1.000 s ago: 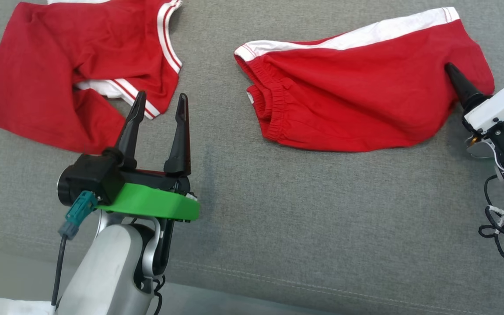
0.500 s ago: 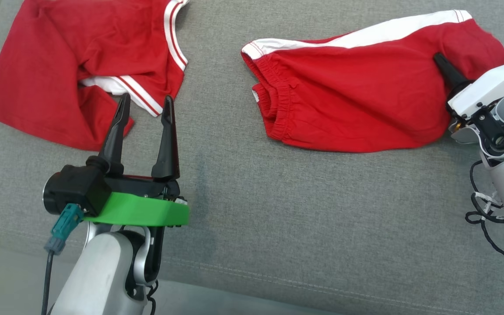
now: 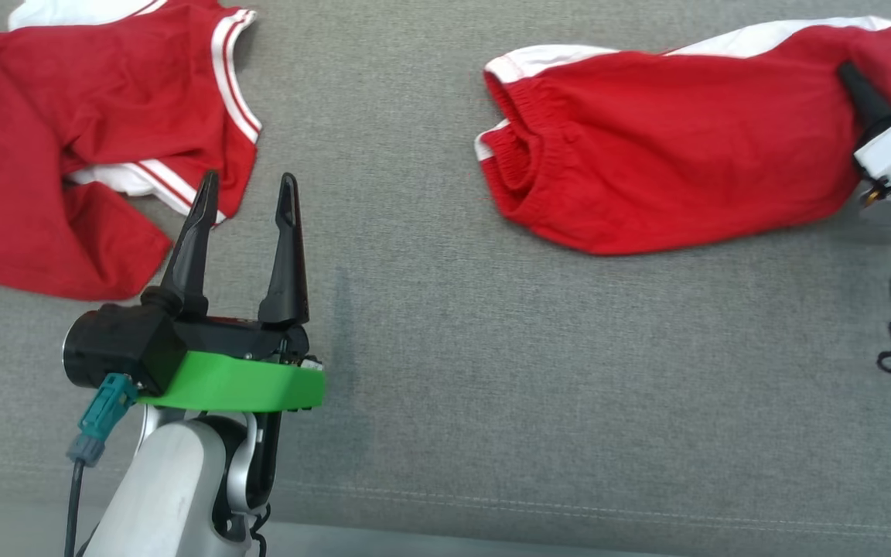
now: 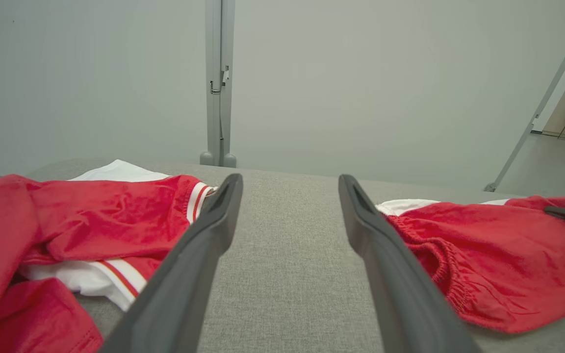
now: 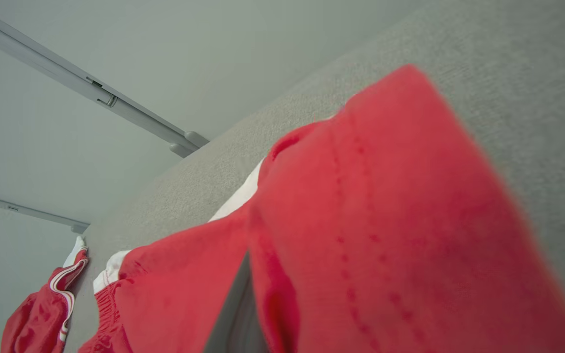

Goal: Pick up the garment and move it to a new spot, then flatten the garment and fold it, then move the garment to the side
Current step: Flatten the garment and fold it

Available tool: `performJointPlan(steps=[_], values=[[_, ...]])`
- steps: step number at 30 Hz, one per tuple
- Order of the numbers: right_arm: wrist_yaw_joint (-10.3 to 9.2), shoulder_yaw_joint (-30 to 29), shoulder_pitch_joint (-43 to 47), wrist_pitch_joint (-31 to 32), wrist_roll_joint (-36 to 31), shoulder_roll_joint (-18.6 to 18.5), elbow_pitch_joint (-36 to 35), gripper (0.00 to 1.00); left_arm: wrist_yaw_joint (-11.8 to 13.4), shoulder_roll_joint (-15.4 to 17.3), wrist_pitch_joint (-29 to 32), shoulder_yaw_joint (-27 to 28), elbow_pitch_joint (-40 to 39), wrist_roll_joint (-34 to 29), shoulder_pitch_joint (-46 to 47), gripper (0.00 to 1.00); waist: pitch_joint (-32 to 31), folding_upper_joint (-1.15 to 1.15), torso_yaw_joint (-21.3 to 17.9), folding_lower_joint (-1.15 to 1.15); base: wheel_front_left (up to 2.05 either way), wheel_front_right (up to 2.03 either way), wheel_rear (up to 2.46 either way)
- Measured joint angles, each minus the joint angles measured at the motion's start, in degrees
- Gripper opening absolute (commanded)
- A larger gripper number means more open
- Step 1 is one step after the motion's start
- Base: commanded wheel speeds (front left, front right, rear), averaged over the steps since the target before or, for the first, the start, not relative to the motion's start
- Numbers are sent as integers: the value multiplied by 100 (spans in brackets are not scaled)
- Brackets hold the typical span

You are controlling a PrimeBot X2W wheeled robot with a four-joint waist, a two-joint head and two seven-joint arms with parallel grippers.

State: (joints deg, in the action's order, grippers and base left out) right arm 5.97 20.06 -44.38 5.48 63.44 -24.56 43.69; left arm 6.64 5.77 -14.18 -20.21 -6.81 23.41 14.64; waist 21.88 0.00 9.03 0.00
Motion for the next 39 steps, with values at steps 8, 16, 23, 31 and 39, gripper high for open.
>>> performJointPlan(steps=[8, 16, 23, 31, 39], values=[[-5, -116, -165, -90, -186, -620, -16, 0, 1, -5, 22, -43, -27, 1, -3, 100, -43, 0, -157, 0, 0, 0, 0], [-3, 575, -383, 126, -751, -335, -190, 0, 2, -12, 62, -73, -25, 3, -60, 100, -121, 0, -200, 0, 0, 0, 0], [0, 1270, -448, 452, -1179, 19, -281, 0, 0, -90, 102, -205, 34, 23, -61, 100, -224, 0, -50, 0, 0, 0, 0], [1, 1957, -524, 860, -1803, 122, -254, 0, 0, -119, 102, -220, 36, 64, -79, 100, -324, 0, 146, 0, 0, 0, 0], [8, 2629, -658, 1223, -2395, 133, -266, 0, 0, -129, 101, -182, 36, 104, -118, 100, -360, 0, 245, 0, 0, 0, 0]])
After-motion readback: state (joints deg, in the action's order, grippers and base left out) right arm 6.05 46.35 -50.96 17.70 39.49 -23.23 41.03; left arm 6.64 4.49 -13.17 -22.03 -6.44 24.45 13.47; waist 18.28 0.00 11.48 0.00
